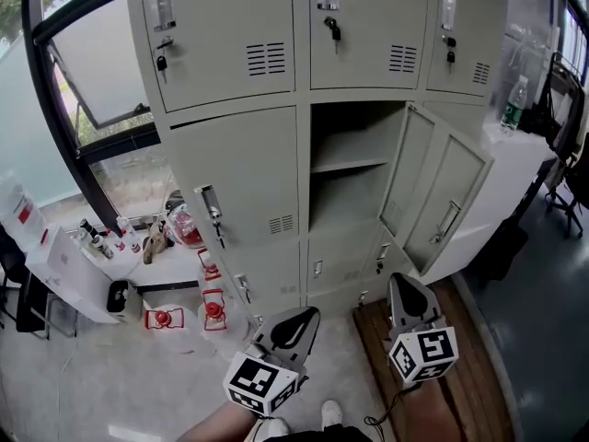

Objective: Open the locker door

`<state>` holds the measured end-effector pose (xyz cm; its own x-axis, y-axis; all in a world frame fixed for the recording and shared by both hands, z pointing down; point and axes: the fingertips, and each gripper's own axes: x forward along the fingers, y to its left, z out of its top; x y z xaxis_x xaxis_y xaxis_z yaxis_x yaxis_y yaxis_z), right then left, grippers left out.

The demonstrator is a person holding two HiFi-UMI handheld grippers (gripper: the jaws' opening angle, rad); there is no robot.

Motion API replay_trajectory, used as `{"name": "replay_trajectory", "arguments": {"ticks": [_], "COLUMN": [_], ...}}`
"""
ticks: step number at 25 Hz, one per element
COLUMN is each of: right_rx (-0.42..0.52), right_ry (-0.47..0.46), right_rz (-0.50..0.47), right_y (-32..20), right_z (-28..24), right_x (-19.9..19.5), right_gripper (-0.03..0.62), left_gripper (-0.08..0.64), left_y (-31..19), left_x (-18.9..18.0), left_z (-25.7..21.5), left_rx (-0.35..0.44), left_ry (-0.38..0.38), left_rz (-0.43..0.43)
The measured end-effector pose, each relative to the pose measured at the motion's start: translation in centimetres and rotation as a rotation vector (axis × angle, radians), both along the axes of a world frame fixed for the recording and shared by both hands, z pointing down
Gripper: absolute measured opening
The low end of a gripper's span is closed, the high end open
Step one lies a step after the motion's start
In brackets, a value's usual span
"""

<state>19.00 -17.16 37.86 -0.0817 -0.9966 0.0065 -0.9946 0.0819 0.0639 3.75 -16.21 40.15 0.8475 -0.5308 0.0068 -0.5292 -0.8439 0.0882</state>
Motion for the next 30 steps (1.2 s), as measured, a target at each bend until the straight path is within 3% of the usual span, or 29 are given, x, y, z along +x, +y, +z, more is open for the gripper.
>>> {"name": "replay_trajectory", "arguments": {"ticks": [14,30], "right_rx": [-0.041,-0.058], "right_ry": [-0.008,-0.002], "right_rz": [-0.036,-0.028], "right_y": [5.7,9.6], "right_z": [1.4,2.7], "right_x": [-10.1,-14.1], "right_gripper": [0.054,0.054], "left_gripper": [0.017,0.017], "left_y": [3.9,6.1], "left_x": [-5.8,-7.3], "left_z": [1.0,1.8], "left_rx": [-0.017,-0.026], "left_ry": [0.011,0.010], "left_rz": [0.044,0.112]}}
